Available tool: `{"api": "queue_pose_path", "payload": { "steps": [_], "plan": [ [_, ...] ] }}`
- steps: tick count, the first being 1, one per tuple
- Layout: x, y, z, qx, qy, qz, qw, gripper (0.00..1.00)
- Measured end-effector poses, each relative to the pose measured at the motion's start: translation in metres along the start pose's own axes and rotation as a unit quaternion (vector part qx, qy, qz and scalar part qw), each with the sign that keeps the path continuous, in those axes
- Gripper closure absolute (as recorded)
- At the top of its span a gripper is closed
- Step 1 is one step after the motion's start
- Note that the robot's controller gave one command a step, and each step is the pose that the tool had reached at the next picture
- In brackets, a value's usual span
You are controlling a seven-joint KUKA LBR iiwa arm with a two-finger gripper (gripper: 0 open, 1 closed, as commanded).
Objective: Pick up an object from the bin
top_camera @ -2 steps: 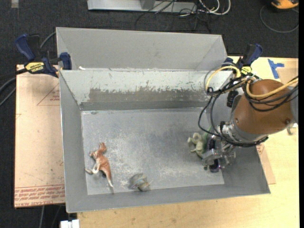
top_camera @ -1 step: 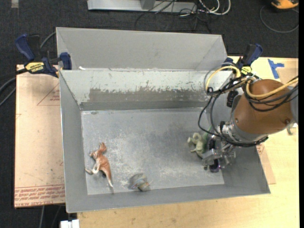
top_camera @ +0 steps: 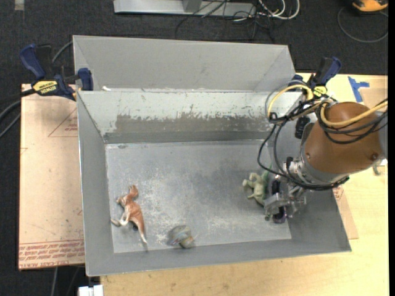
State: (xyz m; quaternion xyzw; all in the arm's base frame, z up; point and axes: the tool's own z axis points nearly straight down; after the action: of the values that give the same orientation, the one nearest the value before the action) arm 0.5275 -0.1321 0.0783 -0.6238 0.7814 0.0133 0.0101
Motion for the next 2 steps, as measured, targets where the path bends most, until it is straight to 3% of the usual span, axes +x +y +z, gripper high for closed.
{"api": "queue_pose_path", "payload": {
  "steps": [2],
  "plan": [
    [0.003, 0.000, -0.022, 0.001, 0.0030, 0.002, 1.0000, 1.00]
  ]
}}
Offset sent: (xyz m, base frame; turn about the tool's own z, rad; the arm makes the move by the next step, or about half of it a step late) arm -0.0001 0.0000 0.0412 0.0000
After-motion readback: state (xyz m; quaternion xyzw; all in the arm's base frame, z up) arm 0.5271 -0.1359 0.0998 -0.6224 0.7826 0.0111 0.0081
